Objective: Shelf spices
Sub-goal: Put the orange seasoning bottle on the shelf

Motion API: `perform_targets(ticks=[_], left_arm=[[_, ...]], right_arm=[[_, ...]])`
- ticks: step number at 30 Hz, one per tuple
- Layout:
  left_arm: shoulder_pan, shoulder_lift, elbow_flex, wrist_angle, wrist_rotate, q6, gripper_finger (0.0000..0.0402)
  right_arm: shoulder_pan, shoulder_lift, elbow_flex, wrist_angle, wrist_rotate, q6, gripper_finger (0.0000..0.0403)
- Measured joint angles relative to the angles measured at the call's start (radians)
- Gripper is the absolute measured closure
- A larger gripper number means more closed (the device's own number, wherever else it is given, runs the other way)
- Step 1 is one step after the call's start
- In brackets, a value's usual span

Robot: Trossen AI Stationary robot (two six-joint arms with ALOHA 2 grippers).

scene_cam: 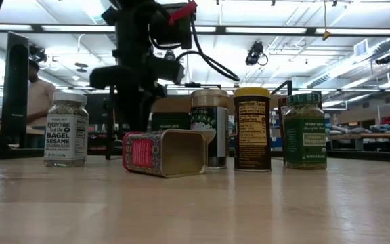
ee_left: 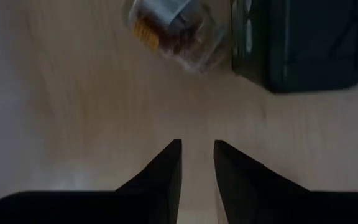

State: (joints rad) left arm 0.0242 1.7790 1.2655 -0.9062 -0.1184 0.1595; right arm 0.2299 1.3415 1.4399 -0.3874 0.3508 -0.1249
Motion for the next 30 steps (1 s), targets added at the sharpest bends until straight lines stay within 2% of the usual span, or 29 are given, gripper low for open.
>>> perform_targets(ticks=[5, 14, 26, 30], left_arm=[[0.000, -0.001, 0.034, 0.011, -0.004, 0.037, 0.0302], [0.000, -0.002, 0.035, 0.144, -0.070, 0.051, 0.0278], [0.000, 0.010, 0.035, 0.351, -0.089, 0.046, 0.0277], [0.000, 0.027, 0.034, 0.362, -0.039, 0.047, 0.0277]], right_arm=[[0.000, 0.000, 0.000, -0.005, 0.000, 0.000, 0.0160], [0.021, 0.000, 0.000, -0.012, -0.001, 0.000, 0.0160], [0.030, 0.000, 0.000, -0.012, -0.002, 0.002, 0.0160], [0.032, 0.000, 0.000, -0.011, -0.001, 0.009, 0.0160]])
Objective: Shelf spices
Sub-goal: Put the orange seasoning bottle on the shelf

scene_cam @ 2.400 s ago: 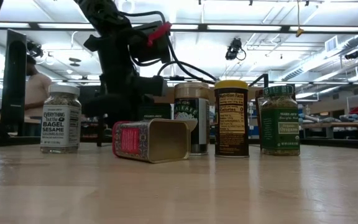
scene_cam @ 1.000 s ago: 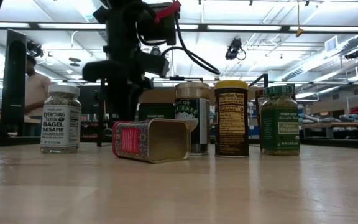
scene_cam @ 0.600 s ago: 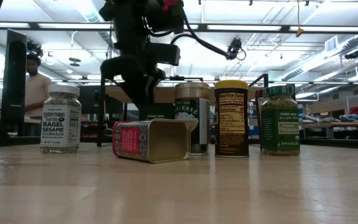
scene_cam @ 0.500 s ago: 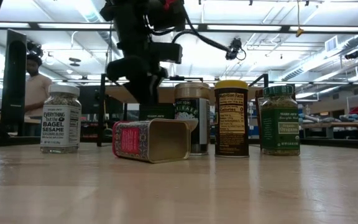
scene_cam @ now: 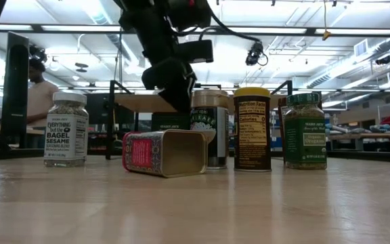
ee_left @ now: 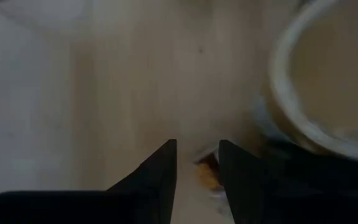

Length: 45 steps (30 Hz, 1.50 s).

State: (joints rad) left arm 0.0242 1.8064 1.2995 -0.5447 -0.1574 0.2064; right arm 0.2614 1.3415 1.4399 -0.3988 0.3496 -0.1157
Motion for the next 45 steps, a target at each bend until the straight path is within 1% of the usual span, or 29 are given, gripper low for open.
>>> perform_targets(ticks=[3, 7, 10, 13, 15, 20, 24, 28, 32, 37, 40, 43, 45], left_arm=[[-0.005, 0.016, -0.002, -0.009, 0.050, -0.001, 0.0277], [-0.025, 0.024, -0.003, -0.062, 0.059, -0.001, 0.0277], [-0.042, 0.025, -0.002, -0.112, 0.090, -0.002, 0.0277], [-0.057, 0.025, -0.008, -0.132, 0.092, -0.009, 0.0277], [-0.062, 0.025, -0.016, -0.179, 0.092, -0.025, 0.0277], [-0.066, 0.025, -0.036, -0.175, 0.019, -0.056, 0.0277], [-0.066, 0.023, -0.036, -0.099, -0.008, -0.080, 0.0277], [-0.065, 0.021, -0.036, -0.082, -0.036, -0.089, 0.0272], [-0.058, 0.021, -0.036, -0.084, -0.040, -0.137, 0.0242], [-0.057, 0.021, -0.036, -0.105, -0.032, -0.182, 0.0174], [-0.057, 0.019, -0.055, -0.090, -0.031, -0.189, 0.0135], [-0.056, 0.017, -0.089, -0.048, -0.025, -0.192, 0.0112], [-0.056, 0.014, -0.110, -0.012, -0.004, -0.197, 0.0107]], right_arm=[[0.000, 0.000, 0.000, 0.000, 0.002, 0.005, 0.0160], [0.000, 0.000, 0.000, 0.000, 0.003, 0.006, 0.0160], [0.000, 0.000, 0.000, 0.000, 0.007, 0.002, 0.0160], [0.000, 0.000, 0.000, 0.001, 0.007, 0.002, 0.0160], [0.000, 0.000, 0.000, 0.003, 0.008, 0.004, 0.0160], [0.000, 0.000, 0.000, 0.003, 0.010, 0.007, 0.0160], [0.000, 0.000, 0.000, 0.006, 0.010, 0.008, 0.0160], [0.005, 0.000, 0.000, 0.005, 0.010, 0.017, 0.0160], [0.012, 0.000, 0.000, 0.005, 0.010, 0.017, 0.0160], [0.019, 0.000, 0.000, 0.004, 0.023, 0.013, 0.0160], [0.019, 0.000, 0.000, 0.003, 0.024, 0.013, 0.0160], [0.019, 0.000, 0.000, 0.002, 0.024, 0.016, 0.0160], [0.019, 0.000, 0.000, 0.001, 0.025, 0.017, 0.0160]])
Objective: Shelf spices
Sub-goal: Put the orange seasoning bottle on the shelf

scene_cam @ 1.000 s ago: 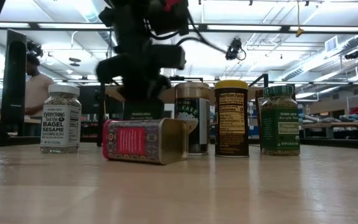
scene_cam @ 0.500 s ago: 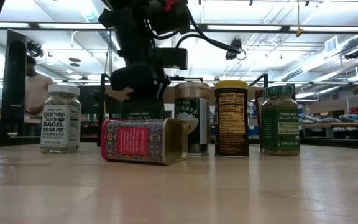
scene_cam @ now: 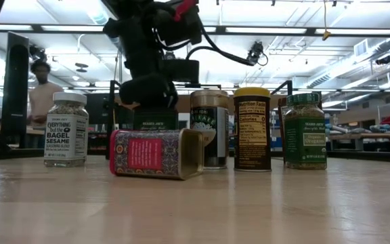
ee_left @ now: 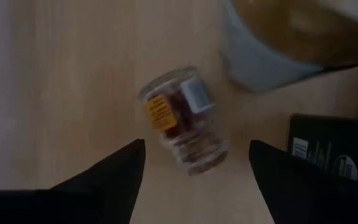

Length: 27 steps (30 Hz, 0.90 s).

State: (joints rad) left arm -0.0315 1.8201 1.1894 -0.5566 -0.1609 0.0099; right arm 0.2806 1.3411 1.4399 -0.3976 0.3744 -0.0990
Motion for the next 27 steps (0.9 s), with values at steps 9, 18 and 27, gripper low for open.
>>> perform_targets(ticks=[9, 18, 27], left_arm=[[0.004, 0.003, -0.014, 0.077, 0.028, -0.024, 0.0116], [0.024, 0.027, -0.012, 0.059, 0.016, -0.038, 0.0119], [0.025, 0.033, -0.013, 0.058, 0.017, -0.019, 0.0182]], right_arm=[[0.000, 0.000, 0.000, 0.003, 0.001, 0.002, 0.0160], [0.000, 0.000, 0.000, 0.001, 0.003, 0.013, 0.0160], [0.000, 0.000, 0.000, 0.001, 0.004, 0.012, 0.0160]])
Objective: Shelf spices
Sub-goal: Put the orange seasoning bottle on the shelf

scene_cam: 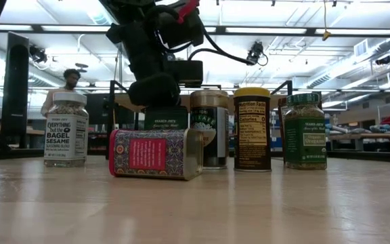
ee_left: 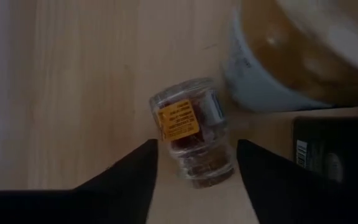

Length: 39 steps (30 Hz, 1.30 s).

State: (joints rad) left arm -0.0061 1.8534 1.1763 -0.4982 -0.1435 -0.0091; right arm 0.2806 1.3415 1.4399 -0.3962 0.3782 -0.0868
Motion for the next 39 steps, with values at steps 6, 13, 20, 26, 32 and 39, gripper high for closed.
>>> perform_targets(ticks=[6, 13, 20, 26, 32, 39], left_arm=[[0.009, 0.003, -0.001, -0.027, 0.002, 0.007, 0.0258], [0.011, 0.002, -0.001, -0.028, 0.026, -0.002, 0.0304], [0.010, 0.004, 0.061, -0.107, 0.046, -0.018, 0.0358], [0.010, 0.009, 0.119, -0.197, 0.049, 0.007, 0.0397], [0.010, 0.010, 0.107, -0.245, 0.043, 0.033, 0.0372], [0.010, 0.009, 0.089, -0.250, -0.015, 0.039, 0.0278]], right_arm=[[0.000, 0.000, 0.000, 0.000, 0.000, 0.001, 0.0160], [0.000, 0.000, 0.000, 0.001, 0.004, 0.000, 0.0160], [0.000, 0.000, 0.000, 0.002, 0.005, -0.001, 0.0160], [0.000, 0.000, 0.000, -0.001, 0.007, -0.001, 0.0160], [0.000, 0.000, 0.000, -0.003, 0.007, -0.011, 0.0160], [0.000, 0.000, 0.000, -0.003, 0.007, -0.013, 0.0160]])
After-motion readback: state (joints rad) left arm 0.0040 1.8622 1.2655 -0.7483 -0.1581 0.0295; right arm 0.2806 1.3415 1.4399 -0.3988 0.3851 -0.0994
